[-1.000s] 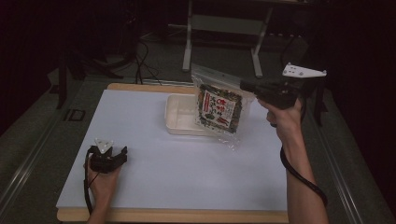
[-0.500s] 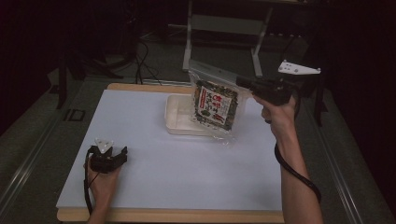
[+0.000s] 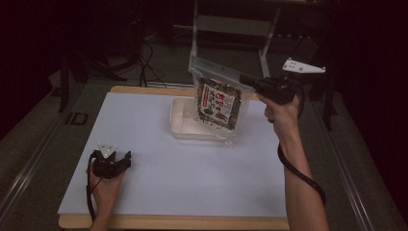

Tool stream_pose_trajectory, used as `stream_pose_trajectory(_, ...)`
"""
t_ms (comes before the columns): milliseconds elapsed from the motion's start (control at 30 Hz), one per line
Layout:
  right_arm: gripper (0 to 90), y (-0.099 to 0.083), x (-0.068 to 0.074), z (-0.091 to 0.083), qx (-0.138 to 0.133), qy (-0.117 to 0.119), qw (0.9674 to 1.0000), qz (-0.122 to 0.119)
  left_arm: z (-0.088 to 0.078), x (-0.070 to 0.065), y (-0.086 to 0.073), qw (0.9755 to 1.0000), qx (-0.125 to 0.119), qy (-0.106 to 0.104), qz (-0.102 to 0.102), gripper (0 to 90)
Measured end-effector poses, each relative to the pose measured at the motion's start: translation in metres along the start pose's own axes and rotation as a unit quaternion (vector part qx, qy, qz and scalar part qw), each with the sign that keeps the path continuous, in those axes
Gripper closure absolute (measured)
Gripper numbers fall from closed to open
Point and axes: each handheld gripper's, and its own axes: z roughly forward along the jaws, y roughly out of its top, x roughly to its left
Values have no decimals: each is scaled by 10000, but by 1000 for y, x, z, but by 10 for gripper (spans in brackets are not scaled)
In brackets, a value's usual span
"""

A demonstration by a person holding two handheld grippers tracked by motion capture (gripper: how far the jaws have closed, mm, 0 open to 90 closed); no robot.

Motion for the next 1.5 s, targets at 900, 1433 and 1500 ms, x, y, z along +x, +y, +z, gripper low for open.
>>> stream_pose_trajectory(900,900,2,-13,34,-218,-138,9996,-57,0,0,0,10000,7,-3,5,391)
stream_pose_trajectory(1433,900,-8,-21,68,-100,-207,9997,71,-1,2,0,10000,17,-30,-45,390)
stream_pose_trajectory(1500,900,-11,-21,73,-41,-234,9997,56,-1,1,0,10000,-2,-33,-45,390)
